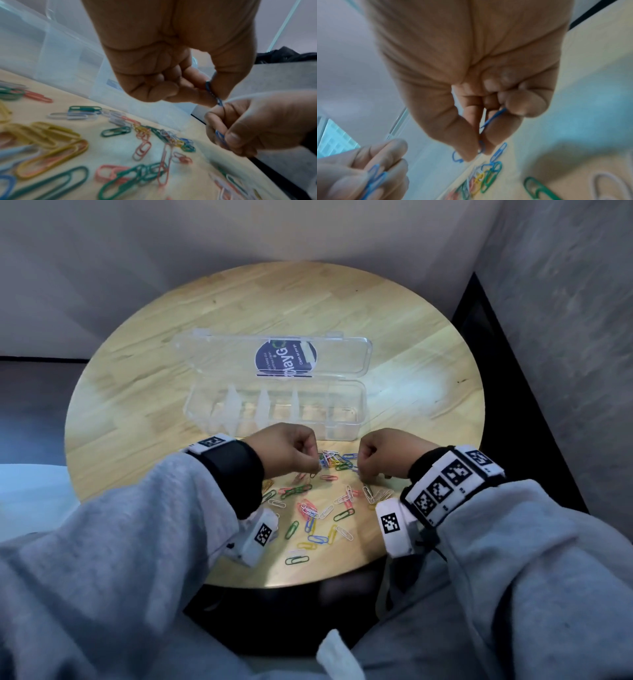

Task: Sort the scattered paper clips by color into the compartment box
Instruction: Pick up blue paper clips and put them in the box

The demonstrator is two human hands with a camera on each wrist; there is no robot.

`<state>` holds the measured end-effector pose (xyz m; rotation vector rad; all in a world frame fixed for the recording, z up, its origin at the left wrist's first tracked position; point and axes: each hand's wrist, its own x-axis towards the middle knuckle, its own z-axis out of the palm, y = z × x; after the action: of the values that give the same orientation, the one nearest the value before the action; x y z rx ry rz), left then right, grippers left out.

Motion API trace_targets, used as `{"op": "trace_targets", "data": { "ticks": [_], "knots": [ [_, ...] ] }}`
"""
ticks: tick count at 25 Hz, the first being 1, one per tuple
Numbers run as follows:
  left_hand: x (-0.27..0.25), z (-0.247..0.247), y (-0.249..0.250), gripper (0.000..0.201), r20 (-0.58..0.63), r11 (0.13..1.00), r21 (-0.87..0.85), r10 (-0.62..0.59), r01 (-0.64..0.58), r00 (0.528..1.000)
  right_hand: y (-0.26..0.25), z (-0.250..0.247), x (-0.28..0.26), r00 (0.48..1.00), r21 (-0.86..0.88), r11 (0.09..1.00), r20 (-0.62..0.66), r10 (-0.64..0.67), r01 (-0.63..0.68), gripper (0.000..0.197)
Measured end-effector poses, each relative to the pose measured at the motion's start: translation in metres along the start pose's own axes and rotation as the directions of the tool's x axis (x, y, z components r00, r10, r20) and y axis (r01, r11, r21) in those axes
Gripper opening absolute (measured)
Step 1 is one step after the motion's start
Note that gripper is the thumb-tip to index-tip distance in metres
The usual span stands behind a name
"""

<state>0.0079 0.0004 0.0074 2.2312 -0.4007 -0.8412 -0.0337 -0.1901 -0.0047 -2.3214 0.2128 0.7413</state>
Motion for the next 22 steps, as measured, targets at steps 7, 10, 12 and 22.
{"op": "trace_targets", "data": {
  "ticks": [7,10,12,22],
  "knots": [
    [-0.008,-0.012,-0.006,0.020,0.052,0.869,-0.490,-0.055,0.074,0.997,0.007,-0.004,0.003,0.996,0.449,0.889,0.051,0.070,-0.086,0.032],
    [-0.012,-0.015,-0.005,0.025,0.089,0.794,-0.597,-0.074,0.113,0.993,-0.002,-0.003,0.003,0.994,0.563,0.819,0.062,0.094,-0.113,0.029],
    [-0.014,-0.017,-0.004,0.029,0.123,0.755,-0.639,-0.091,0.150,0.988,-0.006,-0.001,0.005,0.987,0.570,0.807,0.050,0.153,-0.153,0.026],
    [-0.010,0.001,0.002,0.019,0.210,0.954,-0.040,-0.281,0.296,0.936,-0.010,0.009,0.009,0.991,-0.208,0.978,-0.134,-0.011,-0.017,0.016]
  ]
}}
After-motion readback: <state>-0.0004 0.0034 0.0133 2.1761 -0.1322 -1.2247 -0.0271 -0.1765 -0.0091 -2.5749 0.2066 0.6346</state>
